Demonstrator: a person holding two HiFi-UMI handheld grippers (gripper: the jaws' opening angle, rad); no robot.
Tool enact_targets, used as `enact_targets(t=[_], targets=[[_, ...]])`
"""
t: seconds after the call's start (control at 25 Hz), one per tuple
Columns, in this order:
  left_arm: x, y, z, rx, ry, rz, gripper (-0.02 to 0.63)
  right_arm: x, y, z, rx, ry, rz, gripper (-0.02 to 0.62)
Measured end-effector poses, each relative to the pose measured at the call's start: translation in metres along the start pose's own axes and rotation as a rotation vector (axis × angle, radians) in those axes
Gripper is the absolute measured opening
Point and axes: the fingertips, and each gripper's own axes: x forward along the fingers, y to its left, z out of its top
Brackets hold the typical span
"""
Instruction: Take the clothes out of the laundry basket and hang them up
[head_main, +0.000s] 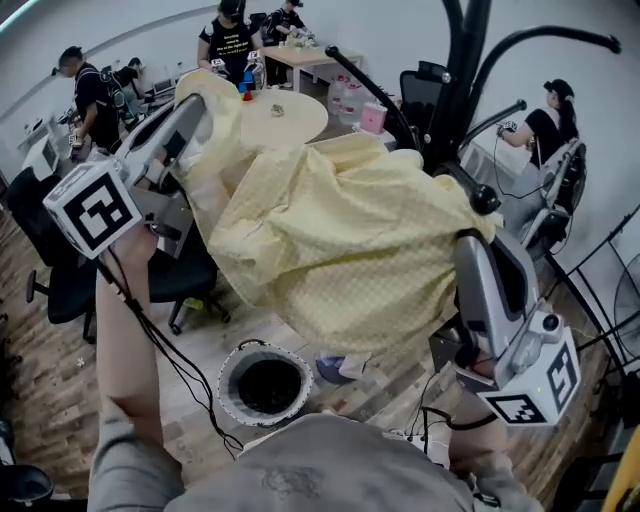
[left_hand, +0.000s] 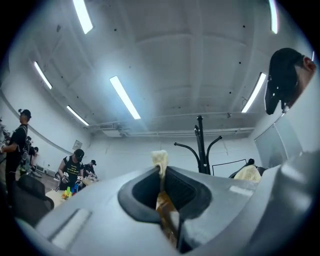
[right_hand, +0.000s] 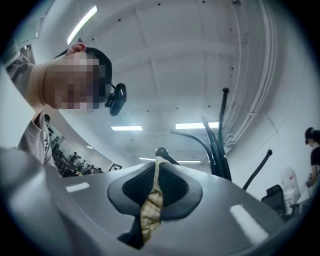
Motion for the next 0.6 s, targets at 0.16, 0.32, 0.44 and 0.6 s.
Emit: enact_targets(t=[0.16,0.32,0.44,0.6], targets=[[0.038,0.027,-0.012,0.021,0.063,0.036,0.012,-0.009,-0.026,-0.015,0.039,-0.001,-0.147,0.055],[0.075,0.04,-0.039,0.054,0.132,0.027,0.012,-0.029,-0.062,-0.031,0.065,-0.007,-0.306,0.055],[0.096,0.054,-0.065,0.032,0.166,0.04,0.012,-0.051,-0.09,-0.046,0.069,0.006,-0.422,0.055],[0.125,0.078,-0.104,-0.019,0.217,0.066,0.012,-0.065,-0.112,-0.07,0.083,0.049,-0.509,0.055]])
